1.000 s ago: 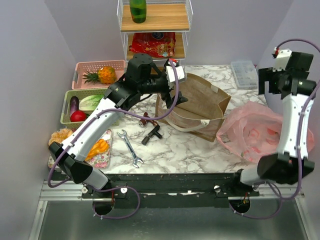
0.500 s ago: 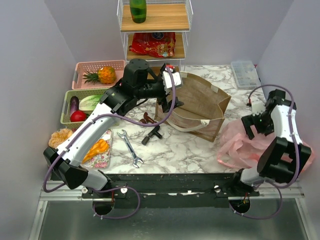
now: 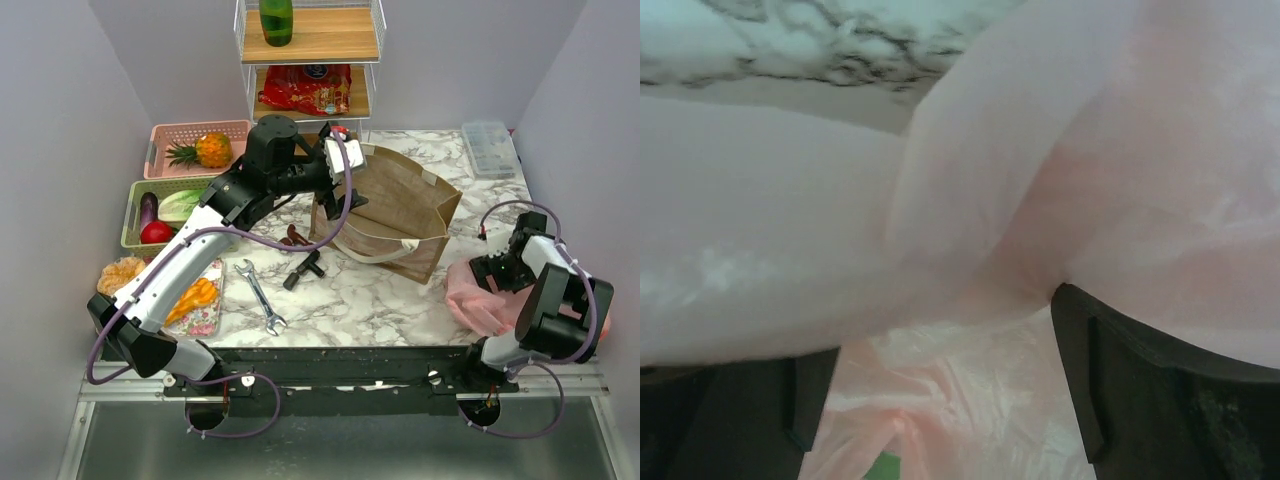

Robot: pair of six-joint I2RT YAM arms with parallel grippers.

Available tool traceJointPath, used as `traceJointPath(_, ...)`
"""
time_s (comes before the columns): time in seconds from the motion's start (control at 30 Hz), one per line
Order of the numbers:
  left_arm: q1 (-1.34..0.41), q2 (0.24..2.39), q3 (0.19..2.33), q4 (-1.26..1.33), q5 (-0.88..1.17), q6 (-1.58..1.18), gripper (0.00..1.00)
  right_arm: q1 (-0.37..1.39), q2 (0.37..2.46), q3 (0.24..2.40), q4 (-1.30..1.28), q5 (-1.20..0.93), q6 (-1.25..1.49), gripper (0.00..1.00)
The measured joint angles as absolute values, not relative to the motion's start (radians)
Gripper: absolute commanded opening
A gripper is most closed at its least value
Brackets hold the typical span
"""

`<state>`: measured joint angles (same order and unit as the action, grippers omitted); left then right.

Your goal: Untie the knot of the grocery bags and take out the mixed food

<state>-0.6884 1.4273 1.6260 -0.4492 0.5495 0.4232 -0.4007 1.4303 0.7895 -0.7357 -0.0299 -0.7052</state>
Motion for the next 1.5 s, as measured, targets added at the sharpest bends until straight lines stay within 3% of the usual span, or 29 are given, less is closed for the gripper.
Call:
traceJointPath(0.03, -0.688, 1.427, 1.627, -0.449, 0.548, 0.423, 0.99, -0.401, 1.458, 0.785, -0.717, -0.032, -0.700, 0.73)
traceJointPath(0.17, -0.687, 1.439, 1.644, -0.444, 0.529, 0.417, 0.99, -0.401, 1.513, 0.808, -0.720, -0.071, -0.663, 0.11)
traceJointPath(0.2, -0.684, 1.445, 1.653, -0.444, 0.527, 0.410, 0.98, -0.400, 1.532, 0.826, -0.727, -0.077, -0.649, 0.01)
traceJointPath(0.37, -0.641, 1.499, 1.746, -0.455, 0.532, 0.336, 0.99, -0.408, 1.596, 0.957, -0.701, -0.119, -0.579, 0.01)
traceJointPath(0.6, -0.597, 1.512, 1.788, -0.455, 0.535, 0.284, 0.99, -0.408, 1.294, 1.226, -0.620, -0.325, -0.403, 0.01)
traceJointPath(0.87, -0.576, 1.530, 1.818, -0.458, 0.544, 0.213, 0.99, -0.408, 1.130, 1.541, -0.452, -0.710, -0.120, 0.01)
traceJointPath(1.07, -0.571, 1.594, 2.004, -0.445, 0.701, 0.123, 0.99, -0.400, 1.152, 1.569, -0.163, -1.033, 0.191, 0.01)
traceJointPath(1.33, -0.648, 1.729, 2.315, -0.382, 0.859, 0.055, 0.99, -0.183, 1.257, 1.570, 0.015, -1.228, 0.398, 0.01)
traceJointPath(1.5, -0.680, 1.826, 2.341, -0.393, 0.897, 0.056, 0.99, 0.013, 1.294, 1.589, -0.010, -1.248, 0.391, 0.01)
